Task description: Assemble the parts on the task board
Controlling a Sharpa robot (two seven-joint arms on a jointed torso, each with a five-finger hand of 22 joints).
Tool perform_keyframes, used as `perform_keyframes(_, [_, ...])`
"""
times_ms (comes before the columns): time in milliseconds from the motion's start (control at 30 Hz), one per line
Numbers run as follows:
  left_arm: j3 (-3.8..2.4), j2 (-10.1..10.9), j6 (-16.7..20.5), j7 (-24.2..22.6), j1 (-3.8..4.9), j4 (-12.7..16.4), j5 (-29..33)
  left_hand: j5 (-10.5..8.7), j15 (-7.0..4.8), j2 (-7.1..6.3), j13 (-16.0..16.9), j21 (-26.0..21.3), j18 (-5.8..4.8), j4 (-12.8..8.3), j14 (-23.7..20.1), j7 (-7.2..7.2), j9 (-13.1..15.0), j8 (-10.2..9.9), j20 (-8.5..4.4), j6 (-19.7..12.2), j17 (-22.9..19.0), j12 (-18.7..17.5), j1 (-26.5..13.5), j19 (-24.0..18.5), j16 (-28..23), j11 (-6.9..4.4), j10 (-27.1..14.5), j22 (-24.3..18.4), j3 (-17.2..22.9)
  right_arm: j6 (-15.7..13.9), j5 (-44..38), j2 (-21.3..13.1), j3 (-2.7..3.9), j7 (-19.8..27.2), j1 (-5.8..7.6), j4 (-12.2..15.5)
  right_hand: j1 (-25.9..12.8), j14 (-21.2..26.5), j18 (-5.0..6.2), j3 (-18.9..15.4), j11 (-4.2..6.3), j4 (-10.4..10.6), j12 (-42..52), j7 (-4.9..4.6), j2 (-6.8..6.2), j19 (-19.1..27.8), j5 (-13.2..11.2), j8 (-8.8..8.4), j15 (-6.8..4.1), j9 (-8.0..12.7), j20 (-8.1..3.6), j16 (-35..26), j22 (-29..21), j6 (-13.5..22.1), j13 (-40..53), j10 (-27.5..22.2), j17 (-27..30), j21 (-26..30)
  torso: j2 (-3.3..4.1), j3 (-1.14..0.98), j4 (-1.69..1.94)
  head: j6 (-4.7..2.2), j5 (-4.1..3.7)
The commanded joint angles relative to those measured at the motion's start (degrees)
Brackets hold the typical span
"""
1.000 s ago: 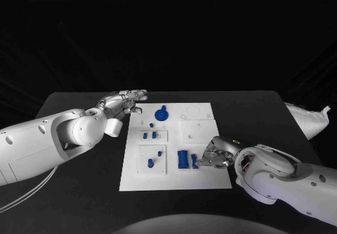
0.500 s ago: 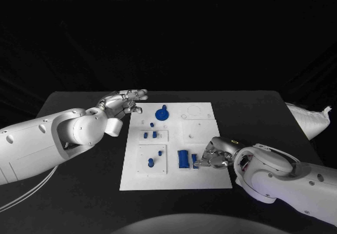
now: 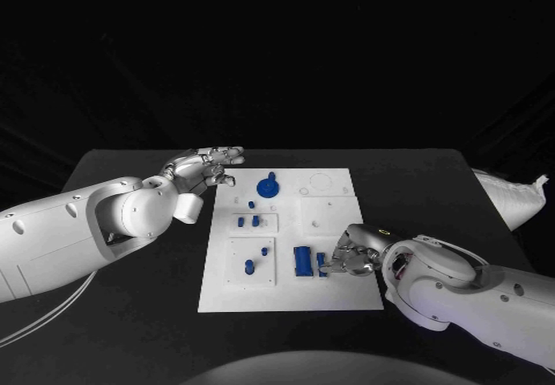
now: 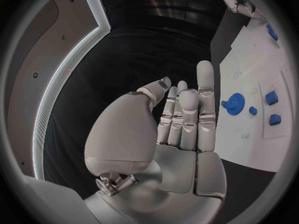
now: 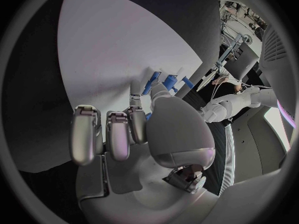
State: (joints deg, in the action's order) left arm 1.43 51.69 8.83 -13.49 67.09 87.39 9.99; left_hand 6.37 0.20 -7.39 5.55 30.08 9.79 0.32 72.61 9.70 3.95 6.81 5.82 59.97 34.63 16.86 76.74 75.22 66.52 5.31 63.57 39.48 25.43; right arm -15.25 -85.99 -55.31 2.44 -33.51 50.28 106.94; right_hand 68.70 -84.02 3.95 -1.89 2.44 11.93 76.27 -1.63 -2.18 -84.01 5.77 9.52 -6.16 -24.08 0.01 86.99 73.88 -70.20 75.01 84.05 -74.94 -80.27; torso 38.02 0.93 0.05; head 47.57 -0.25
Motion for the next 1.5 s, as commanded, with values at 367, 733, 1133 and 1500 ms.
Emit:
perform_keyframes(367, [0.08, -0.24, -0.93, -0.3, -0.22, -0.32, -0.14, -0.08, 0.17, 0.31, -0.01, -0.35, 0.58, 0.05, -0.72, -0.09, -0.07, 0.36, 0.03, -0.32, -0.62, 0.43, -0.29, -0.52, -0.53, -0.02, -0.64, -0.13, -0.39, -9.37, 12.46, -2.86, 0.46, 16.25, 2.39, -0.08, 0.09, -4.09, 0.31, -3.12, -0.93, 0.65, -5.36, -1.37, 0.05, 0.77, 1.37, -2.08, 0.76, 0.39, 0.36, -2.02, -4.47, 3.88, 5.81, 1.55, -5.96, 3.0, -0.54, 0.22, -0.16, -0.98, -0.41])
perform_keyframes(733, [0.13, -2.85, 1.11, -3.5, -1.73, -3.93, 0.09, -0.03, 2.26, 0.33, -1.69, -10.01, 0.18, 0.2, -15.01, 0.79, -0.15, 0.48, 1.98, -0.94, -15.37, -0.38, -0.73, -13.63, -19.58, 1.62, -2.64, -5.49, -1.33, -9.38, 55.12, 1.11, 0.46, 45.28, 7.92, -14.24, 10.11, 10.94, 6.22, -2.97, -5.09, -4.61, -52.89, -6.0, 3.19, 17.84, 3.19, -5.82, 4.38, 4.84, 4.21, -40.4, -42.8, 13.26, -21.9, -18.35, 37.6, 36.23, -3.46, 1.18, -0.65, -4.03, -0.95])
perform_keyframes(1133, [0.09, -10.29, 6.3, -10.33, -2.71, -14.16, 1.87, 0.0, 7.63, 0.21, -2.0, -25.61, 0.7, 0.98, -18.43, 1.29, -0.19, -2.32, 9.22, -1.62, -28.72, -9.22, -0.75, -30.77, -49.25, 3.56, -2.34, -18.24, -0.41, -2.9, 75.7, 12.16, 1.03, 57.1, 9.79, -34.7, 15.32, 18.18, 6.65, -0.09, -9.21, -8.74, -72.14, -8.59, 4.98, 23.06, 1.15, -5.91, 10.8, 13.82, 10.99, -76.27, -63.17, 14.96, -61.99, -19.57, 60.89, 65.8, -6.11, 1.12, -0.88, -8.13, -0.4])
perform_keyframes(1500, [0.06, -12.15, 6.7, -8.7, -2.97, -15.92, 0.81, -6.37, 5.3, 3.13, -5.55, -30.08, -2.94, -0.32, -39.3, -2.8, -3.95, -6.81, 4.04, -24.35, -34.63, -16.86, -29.62, -49.25, -58.78, 0.64, -26.3, -28.05, -10.52, -5.9, 73.49, 14.1, 1.08, 54.88, 9.88, -37.46, -17.38, 41.57, 2.87, 1.89, -6.91, -11.93, -76.27, -4.62, 2.18, 44.35, -1.41, -9.52, 6.16, 19.31, 6.54, -82.73, -69.04, 35.75, -70.74, -43.94, 68.77, 73.32, -6.22, 0.75, -0.75, -9.6, -0.23])
